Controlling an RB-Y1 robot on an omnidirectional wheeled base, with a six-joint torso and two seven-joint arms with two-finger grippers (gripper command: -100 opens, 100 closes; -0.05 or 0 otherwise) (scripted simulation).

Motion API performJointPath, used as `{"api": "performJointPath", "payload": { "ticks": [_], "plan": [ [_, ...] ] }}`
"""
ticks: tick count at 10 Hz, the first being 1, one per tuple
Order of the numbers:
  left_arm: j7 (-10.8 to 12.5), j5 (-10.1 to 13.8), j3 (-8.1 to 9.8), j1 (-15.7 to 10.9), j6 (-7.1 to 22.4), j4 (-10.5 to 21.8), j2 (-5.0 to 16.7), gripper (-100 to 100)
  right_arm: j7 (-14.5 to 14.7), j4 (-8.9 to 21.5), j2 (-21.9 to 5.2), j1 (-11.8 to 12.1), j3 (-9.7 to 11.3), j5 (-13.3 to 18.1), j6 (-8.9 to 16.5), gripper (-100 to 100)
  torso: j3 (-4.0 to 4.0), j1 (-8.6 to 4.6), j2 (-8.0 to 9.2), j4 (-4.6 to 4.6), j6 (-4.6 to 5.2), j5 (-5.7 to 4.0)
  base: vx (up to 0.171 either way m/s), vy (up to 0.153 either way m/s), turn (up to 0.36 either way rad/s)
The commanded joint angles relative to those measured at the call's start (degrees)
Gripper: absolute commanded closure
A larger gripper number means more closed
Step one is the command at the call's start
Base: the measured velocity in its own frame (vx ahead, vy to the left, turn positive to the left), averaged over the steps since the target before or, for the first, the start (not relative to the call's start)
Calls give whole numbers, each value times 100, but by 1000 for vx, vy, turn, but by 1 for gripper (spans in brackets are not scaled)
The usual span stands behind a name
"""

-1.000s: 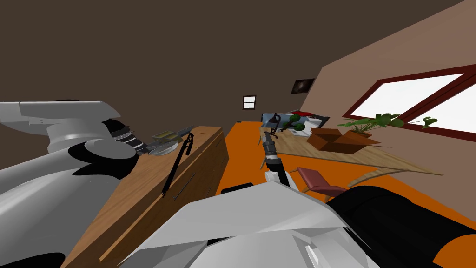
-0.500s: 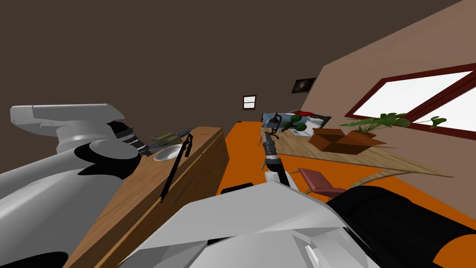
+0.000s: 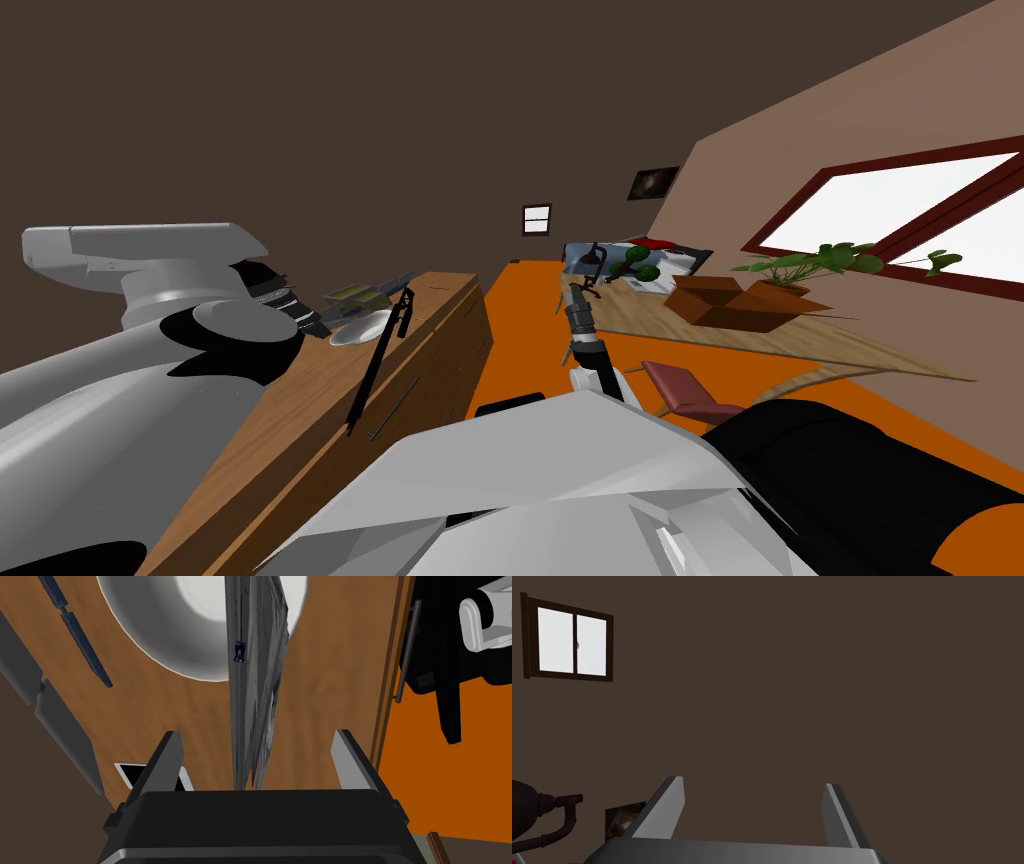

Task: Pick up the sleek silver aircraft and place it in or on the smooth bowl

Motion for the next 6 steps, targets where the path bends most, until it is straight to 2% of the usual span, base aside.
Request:
{"api": "performJointPath", "payload": {
  "ticks": [1, 2, 3, 4, 5, 6],
  "plan": [
    [0, 0, 0, 0, 0, 0, 0, 0, 0, 0, 0, 0, 0, 0, 0, 0, 0, 0, 0, 0, 0, 0, 0, 0, 0],
    [-61, -165, 21, -226, 105, 19, 133, -100, 0, 0, 0, 0, 0, 0, 0, 0, 0, 0, 0, 0, 0, 0, -37, -11, -82],
    [-61, -165, 21, -226, 105, 19, 133, -100, 0, 0, 0, -1, 0, 0, 0, 0, 7, -4, 12, 3, 1, -2, -52, -12, -33],
    [-123, -330, 42, -453, 210, 38, 267, -100, 0, 0, 0, -1, 0, 0, 0, 0, 11, -6, 19, 5, 0, -2, -66, -22, -61],
    [-123, -330, 42, -453, 210, 38, 267, -100, 0, 0, 0, -1, 0, 0, 0, 0, 16, -9, 26, 7, 1, -4, -59, -14, -32],
    [-184, -495, 62, -679, 315, 58, 400, -100, 0, 0, 0, -1, 0, 0, 0, 0, 16, -7, 26, 7, -1, -2, -76, -14, -55]
  ]
}}
